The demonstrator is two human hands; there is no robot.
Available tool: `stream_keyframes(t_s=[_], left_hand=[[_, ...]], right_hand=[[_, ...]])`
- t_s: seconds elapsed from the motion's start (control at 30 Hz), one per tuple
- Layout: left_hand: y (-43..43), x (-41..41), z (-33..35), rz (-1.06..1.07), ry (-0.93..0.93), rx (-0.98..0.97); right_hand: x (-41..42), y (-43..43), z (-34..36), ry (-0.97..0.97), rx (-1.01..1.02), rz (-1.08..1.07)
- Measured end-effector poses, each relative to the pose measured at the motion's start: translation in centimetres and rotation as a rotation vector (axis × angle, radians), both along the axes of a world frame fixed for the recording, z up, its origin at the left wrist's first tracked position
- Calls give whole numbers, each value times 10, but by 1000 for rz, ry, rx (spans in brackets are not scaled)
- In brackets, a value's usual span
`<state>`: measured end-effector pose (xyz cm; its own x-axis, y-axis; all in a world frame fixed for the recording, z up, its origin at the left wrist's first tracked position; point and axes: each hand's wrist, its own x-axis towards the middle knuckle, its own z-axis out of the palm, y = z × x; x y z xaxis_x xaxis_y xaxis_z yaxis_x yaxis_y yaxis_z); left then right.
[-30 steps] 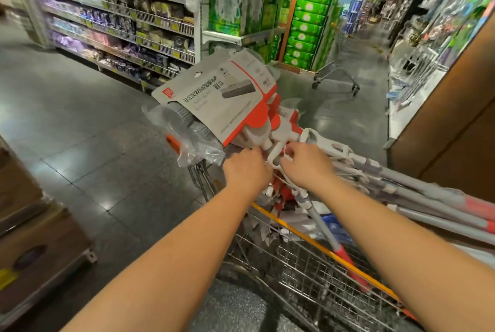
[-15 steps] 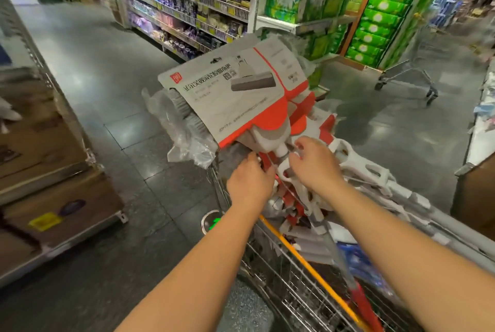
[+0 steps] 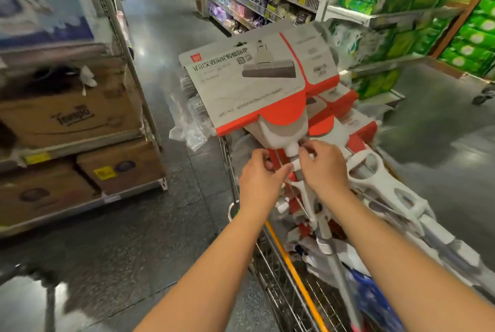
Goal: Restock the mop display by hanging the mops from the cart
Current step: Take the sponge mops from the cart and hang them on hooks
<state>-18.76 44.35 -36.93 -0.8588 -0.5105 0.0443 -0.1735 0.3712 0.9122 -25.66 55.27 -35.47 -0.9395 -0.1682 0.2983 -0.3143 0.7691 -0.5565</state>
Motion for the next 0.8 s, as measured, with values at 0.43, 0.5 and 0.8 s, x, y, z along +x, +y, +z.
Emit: stream_keyframes(t_s=[0.43,0.5,0.8], left_hand=[[17,-2,-14,-51,-47,435],[17,1,-15,-44,-11,557],[23,12,-22,35,116,732]], right_hand=[[6,3,-9,-118,-254,15],[10,6,-12,-284,-477,51],[22,23,-24,-461,-732,193]])
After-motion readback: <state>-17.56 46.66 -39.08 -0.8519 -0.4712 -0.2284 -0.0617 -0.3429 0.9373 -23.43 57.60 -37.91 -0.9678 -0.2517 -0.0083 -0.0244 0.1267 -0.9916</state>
